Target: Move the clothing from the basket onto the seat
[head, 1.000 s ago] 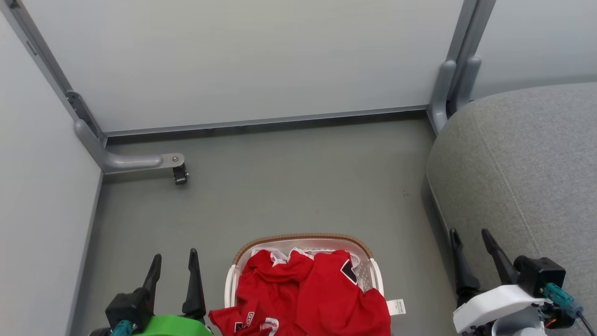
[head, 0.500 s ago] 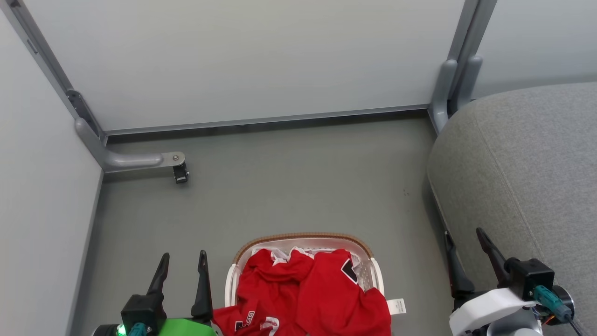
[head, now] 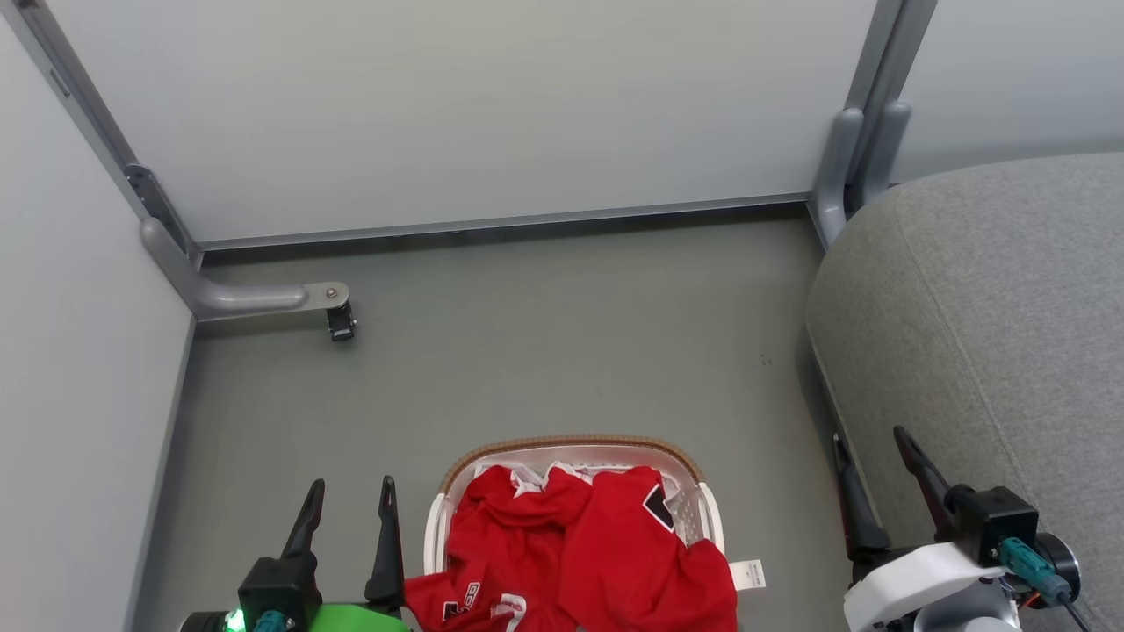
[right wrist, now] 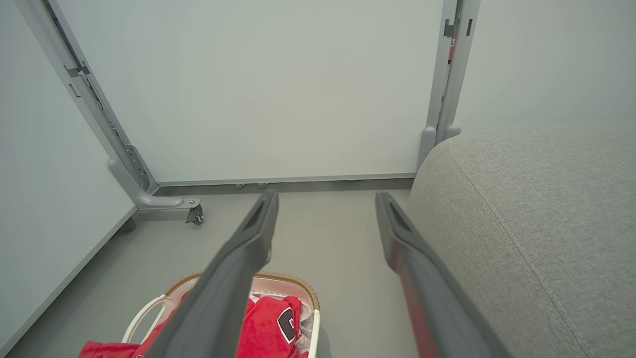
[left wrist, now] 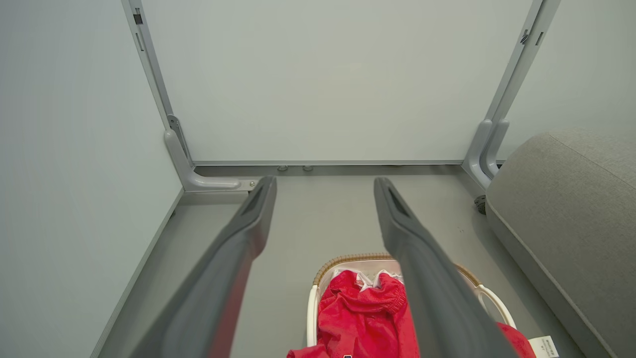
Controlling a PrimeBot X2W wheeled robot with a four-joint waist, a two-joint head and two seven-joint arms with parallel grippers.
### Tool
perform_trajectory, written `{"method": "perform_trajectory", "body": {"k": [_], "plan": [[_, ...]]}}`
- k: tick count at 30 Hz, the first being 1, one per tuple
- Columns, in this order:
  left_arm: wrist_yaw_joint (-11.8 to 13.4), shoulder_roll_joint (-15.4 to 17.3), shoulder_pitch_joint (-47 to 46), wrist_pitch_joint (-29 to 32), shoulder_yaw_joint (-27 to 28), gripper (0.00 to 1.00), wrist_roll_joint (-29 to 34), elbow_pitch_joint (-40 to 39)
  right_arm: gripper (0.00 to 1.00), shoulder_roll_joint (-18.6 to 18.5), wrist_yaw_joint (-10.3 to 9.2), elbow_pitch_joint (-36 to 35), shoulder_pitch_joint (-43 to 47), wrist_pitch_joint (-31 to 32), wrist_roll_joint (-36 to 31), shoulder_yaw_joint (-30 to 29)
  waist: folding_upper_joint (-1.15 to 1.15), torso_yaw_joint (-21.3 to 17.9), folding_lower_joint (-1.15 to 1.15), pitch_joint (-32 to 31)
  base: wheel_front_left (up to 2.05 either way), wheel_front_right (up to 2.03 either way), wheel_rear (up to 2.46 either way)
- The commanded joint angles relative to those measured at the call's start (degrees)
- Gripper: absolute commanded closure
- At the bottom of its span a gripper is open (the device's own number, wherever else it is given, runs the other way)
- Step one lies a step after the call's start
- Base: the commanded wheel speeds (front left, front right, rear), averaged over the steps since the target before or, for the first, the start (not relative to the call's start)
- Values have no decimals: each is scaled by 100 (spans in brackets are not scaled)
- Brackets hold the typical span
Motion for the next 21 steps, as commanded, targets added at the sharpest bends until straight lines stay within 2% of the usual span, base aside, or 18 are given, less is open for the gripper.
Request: {"method": "perform_trajectory", "body": {"k": [1, 21], "plan": [[-1, 36, 68, -6, -4, 0, 8, 19, 0, -34, -2, -19, 87, -30, -10, -3, 0, 3, 0, 0, 0, 0, 0], [-44, 35, -22, -6, -10, 0, 52, 24, 0, -34, -2, -32, 12, -30, 46, -22, 0, 11, 0, 113, 0, 0, 0]]}}
